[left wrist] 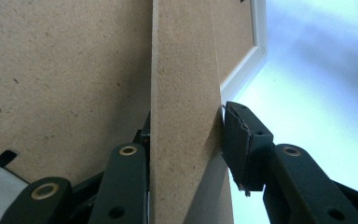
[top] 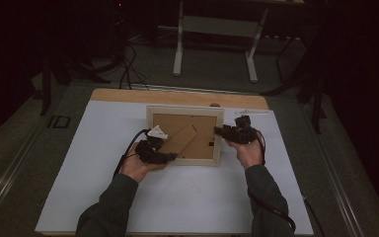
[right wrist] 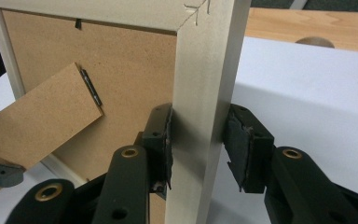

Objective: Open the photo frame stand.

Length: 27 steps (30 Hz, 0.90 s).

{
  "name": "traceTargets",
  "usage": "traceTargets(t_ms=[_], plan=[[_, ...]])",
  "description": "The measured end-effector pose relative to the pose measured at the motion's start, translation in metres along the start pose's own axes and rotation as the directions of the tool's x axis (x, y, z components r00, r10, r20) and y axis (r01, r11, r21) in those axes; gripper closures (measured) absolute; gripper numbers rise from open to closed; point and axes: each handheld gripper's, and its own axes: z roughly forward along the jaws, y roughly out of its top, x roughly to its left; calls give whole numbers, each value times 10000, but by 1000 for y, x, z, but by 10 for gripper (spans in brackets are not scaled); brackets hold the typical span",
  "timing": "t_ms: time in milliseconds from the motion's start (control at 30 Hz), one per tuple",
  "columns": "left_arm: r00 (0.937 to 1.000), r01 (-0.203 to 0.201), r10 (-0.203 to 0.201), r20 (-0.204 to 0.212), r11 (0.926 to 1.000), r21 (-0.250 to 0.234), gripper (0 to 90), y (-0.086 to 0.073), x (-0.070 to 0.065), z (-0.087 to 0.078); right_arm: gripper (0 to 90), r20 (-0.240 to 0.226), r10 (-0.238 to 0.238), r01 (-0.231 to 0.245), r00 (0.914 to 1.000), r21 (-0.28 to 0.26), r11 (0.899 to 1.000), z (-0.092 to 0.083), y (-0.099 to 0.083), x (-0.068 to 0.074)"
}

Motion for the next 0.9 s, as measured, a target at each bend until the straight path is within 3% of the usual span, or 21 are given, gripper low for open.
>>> traceTargets(t_ms=[900], plan=[[9986,51,-55,-535,10000,-85,716,5,4,-2,622,239,-959,969,9951,-428,9944,-6,7,14]])
